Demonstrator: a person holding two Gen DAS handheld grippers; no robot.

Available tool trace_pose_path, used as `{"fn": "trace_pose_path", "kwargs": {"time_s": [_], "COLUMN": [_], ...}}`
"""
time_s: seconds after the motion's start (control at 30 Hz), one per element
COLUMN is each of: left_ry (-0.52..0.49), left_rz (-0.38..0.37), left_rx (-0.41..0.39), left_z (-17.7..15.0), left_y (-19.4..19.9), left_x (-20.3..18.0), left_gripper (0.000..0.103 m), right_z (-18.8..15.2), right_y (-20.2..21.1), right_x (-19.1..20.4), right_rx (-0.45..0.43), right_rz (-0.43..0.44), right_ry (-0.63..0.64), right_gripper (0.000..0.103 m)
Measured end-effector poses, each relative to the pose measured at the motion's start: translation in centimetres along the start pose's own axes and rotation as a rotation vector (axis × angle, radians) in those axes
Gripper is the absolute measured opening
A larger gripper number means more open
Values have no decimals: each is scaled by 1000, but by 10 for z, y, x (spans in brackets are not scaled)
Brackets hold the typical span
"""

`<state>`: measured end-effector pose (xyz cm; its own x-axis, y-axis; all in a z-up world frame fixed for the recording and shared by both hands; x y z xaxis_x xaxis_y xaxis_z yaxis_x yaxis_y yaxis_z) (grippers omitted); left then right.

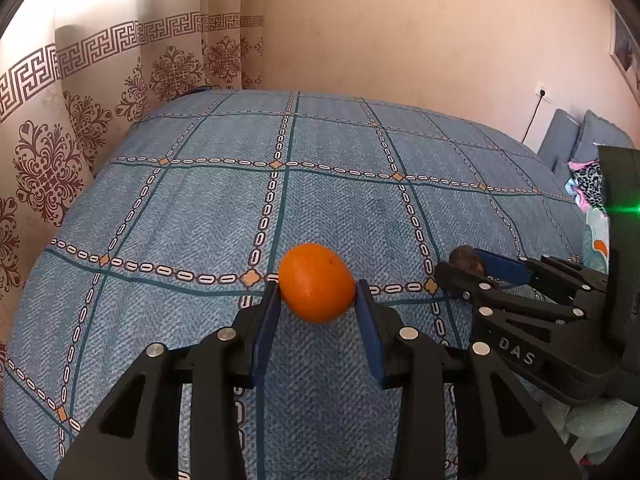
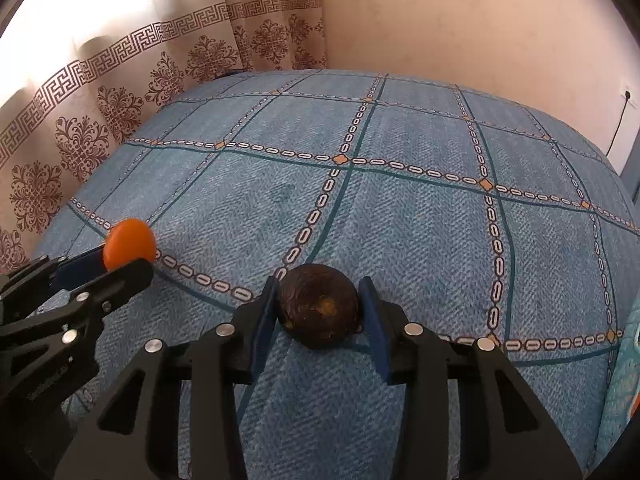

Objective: Organize fruits
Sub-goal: 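Grasp the orange with the left tool while the right tool grasps the dark brown fruit, then lift and carry the orange and dark brown fruit in both tools over the basket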

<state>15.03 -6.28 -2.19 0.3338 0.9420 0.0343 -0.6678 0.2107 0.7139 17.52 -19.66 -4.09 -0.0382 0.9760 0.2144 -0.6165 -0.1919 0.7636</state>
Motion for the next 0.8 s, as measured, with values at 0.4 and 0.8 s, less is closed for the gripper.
{"fn": "trace_pose_path", "kwargs": {"time_s": [0.4, 0.8], "left_ry": [-10, -30], "left_rz": [-4, -11], "left_rx": [-7, -39], "left_z": [-4, -11], "left_y": [3, 26], "left_x": [-5, -24], "left_gripper": [39, 39], "right_z": [-11, -23], "right_y": [20, 57], "right_x": [-2, -13], "right_rx": [-13, -53], "right_rz": [18, 40], "right_ry": [-21, -55], "right_gripper": [42, 42]}}
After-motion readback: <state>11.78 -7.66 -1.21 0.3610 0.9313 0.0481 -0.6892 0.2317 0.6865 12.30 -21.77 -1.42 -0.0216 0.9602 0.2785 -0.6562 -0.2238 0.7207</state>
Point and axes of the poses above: each gripper's, at about its wrist camera, not at the fingertips, and y roughly against the way its jaws point, x to its left, z to its top, the point moved 7 cm from there along -y, roughly the way its jaws point, and after that the axes turned 10 degrees about -y, right-handed, at the moved point
